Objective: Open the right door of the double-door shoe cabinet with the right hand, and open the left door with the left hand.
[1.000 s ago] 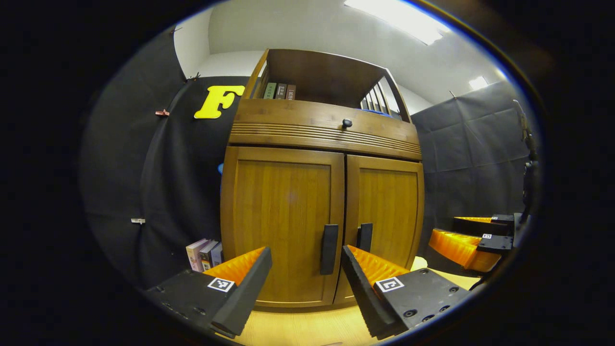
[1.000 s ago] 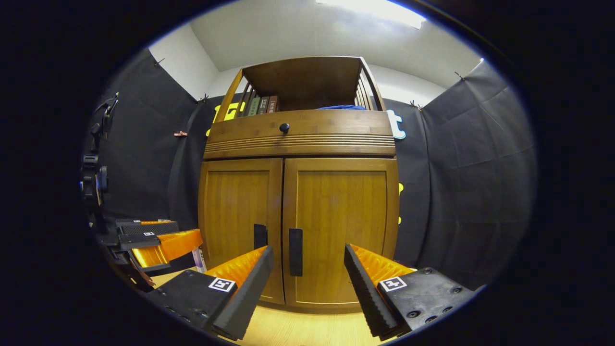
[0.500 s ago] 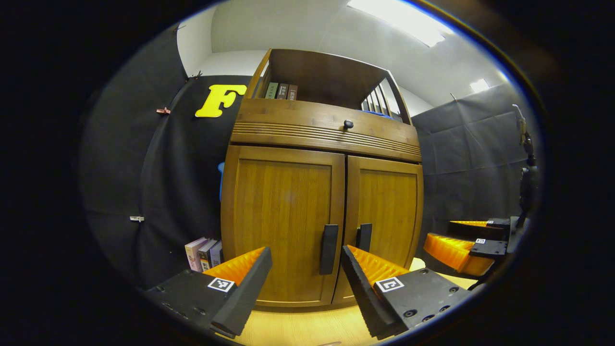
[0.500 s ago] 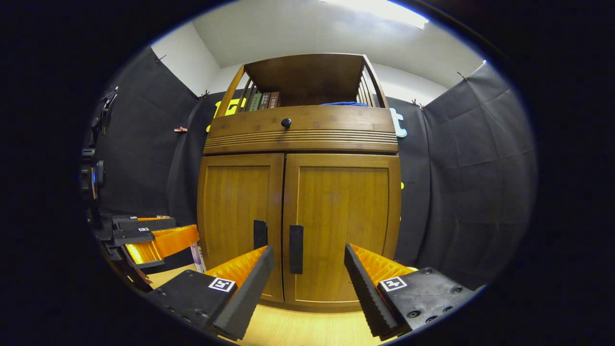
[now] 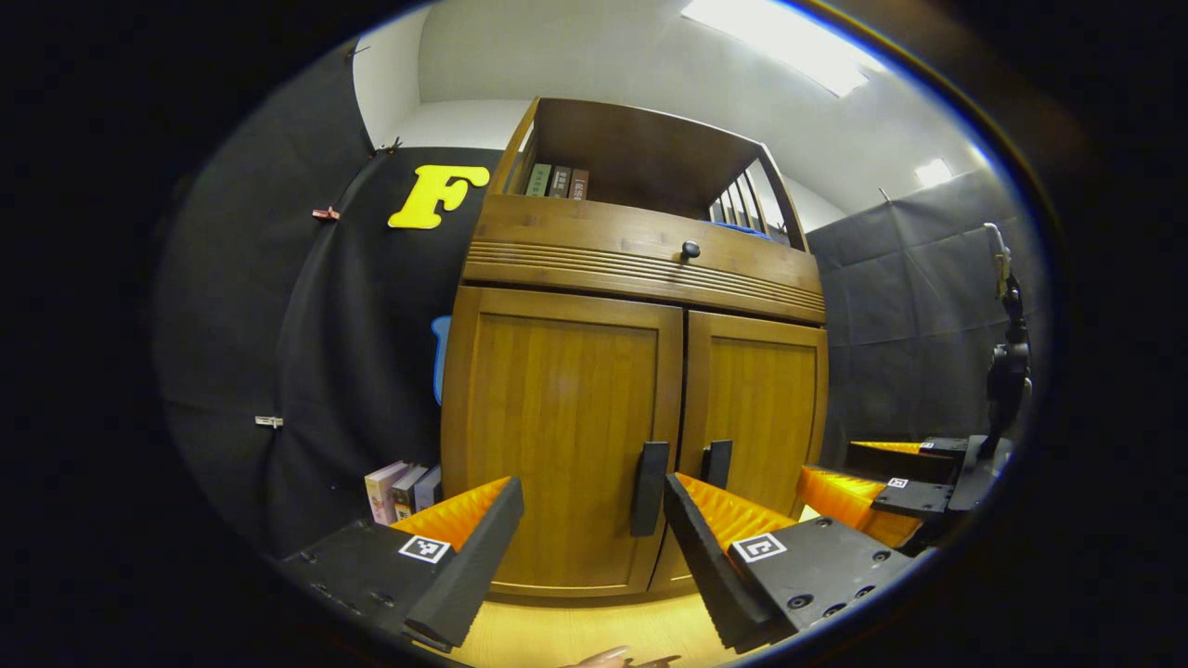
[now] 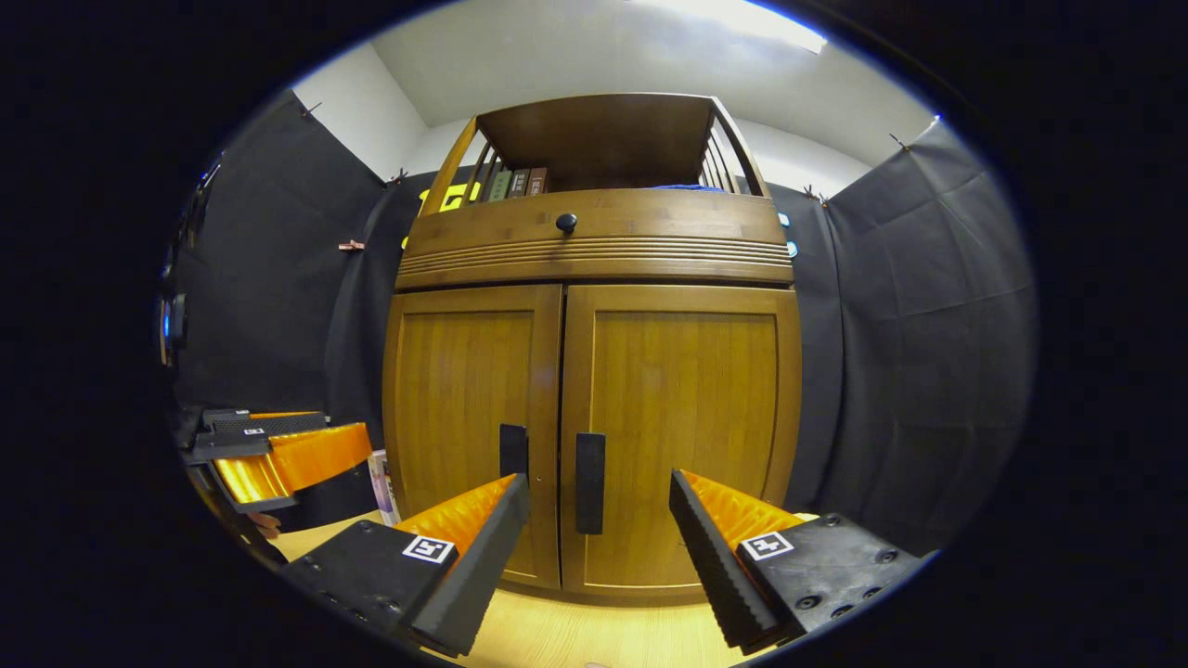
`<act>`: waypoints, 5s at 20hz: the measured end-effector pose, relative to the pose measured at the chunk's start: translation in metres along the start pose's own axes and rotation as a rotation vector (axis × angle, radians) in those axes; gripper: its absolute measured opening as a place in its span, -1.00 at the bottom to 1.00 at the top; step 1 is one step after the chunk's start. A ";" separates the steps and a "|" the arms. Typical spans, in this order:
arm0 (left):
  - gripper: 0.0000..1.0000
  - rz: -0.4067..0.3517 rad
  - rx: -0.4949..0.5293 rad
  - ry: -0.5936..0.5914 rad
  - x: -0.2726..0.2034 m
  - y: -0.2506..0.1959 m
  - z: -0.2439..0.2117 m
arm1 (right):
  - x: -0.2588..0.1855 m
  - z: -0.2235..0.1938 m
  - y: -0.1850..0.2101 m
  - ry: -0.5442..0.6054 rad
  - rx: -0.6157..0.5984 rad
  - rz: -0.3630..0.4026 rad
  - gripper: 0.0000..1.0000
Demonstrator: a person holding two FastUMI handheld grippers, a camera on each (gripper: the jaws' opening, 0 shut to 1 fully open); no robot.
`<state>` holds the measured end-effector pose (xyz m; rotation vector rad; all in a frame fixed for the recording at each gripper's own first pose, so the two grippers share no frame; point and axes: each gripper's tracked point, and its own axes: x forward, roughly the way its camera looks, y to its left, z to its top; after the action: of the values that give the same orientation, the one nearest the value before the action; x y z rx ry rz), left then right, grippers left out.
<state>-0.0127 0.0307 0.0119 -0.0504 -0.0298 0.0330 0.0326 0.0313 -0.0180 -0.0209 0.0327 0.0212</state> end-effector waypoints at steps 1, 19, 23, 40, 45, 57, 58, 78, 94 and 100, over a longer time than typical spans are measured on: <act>0.89 -0.002 0.006 -0.001 0.002 0.001 0.001 | 0.008 0.000 0.003 0.002 -0.005 0.000 0.87; 0.89 -0.034 0.020 -0.006 0.021 0.030 -0.012 | 0.121 -0.063 0.004 0.034 -0.006 -0.071 0.93; 0.89 -0.046 0.008 -0.011 0.027 0.033 -0.015 | 0.130 -0.071 0.001 0.034 0.003 -0.084 0.81; 0.89 -0.012 0.012 -0.029 0.003 0.051 -0.008 | 0.129 -0.084 0.002 0.105 -0.010 -0.062 -0.58; 0.84 -0.003 -0.002 -0.029 -0.010 0.049 -0.003 | 0.097 -0.079 -0.002 0.128 -0.004 -0.017 -0.58; 0.84 -0.076 -0.025 -0.002 -0.029 -0.001 -0.011 | 0.014 -0.059 -0.039 0.110 0.020 0.049 -0.50; 0.84 -0.090 -0.029 -0.005 -0.030 -0.007 -0.012 | 0.008 -0.057 -0.043 0.109 0.023 0.048 -0.58; 0.89 -0.181 -0.048 0.025 -0.013 -0.095 -0.044 | -0.074 -0.049 -0.161 0.115 0.046 -0.090 -0.62; 0.87 -0.037 0.027 -0.016 0.071 -0.099 -0.061 | -0.111 -0.038 -0.274 0.072 0.035 -0.208 -0.72; 0.87 0.006 0.086 -0.039 0.104 -0.093 -0.066 | -0.130 -0.043 -0.276 0.081 0.056 -0.162 -0.72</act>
<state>0.0958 -0.0614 -0.0462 0.0360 -0.0670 0.0408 -0.0931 -0.2484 -0.0509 0.0313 0.1124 -0.1423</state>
